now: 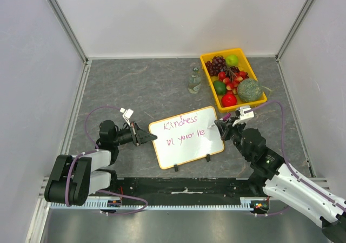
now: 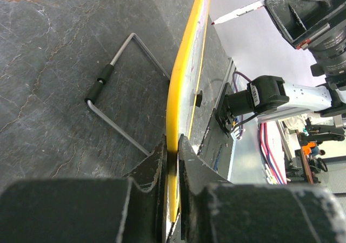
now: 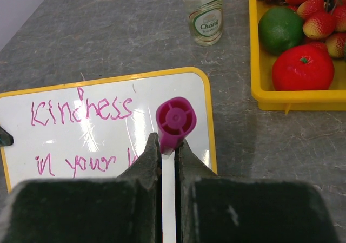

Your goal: Write a sentence on the whiteboard

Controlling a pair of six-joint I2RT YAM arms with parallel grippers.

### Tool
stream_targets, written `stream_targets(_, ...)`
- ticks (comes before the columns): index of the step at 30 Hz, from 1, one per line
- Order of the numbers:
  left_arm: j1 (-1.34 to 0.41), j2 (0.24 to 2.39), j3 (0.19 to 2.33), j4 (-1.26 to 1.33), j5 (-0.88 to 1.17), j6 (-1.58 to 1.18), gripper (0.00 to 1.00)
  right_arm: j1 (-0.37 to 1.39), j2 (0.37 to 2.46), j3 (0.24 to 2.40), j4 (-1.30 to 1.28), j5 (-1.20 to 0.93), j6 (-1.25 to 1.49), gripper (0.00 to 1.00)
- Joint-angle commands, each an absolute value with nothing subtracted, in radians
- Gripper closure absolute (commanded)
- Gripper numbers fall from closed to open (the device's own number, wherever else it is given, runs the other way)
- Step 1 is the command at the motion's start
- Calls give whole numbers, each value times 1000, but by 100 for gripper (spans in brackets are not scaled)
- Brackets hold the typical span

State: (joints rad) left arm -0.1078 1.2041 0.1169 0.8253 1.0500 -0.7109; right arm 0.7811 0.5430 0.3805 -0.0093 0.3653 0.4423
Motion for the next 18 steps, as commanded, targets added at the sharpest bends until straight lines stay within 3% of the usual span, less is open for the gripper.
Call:
stream_targets(1, -109, 1218, 129, 825, 1039, -699, 98, 781, 561, 429, 2, 410, 433, 100)
stream_targets(18, -110, 1216, 129, 824, 1040, -699, 98, 779, 589, 397, 18, 350, 439, 100)
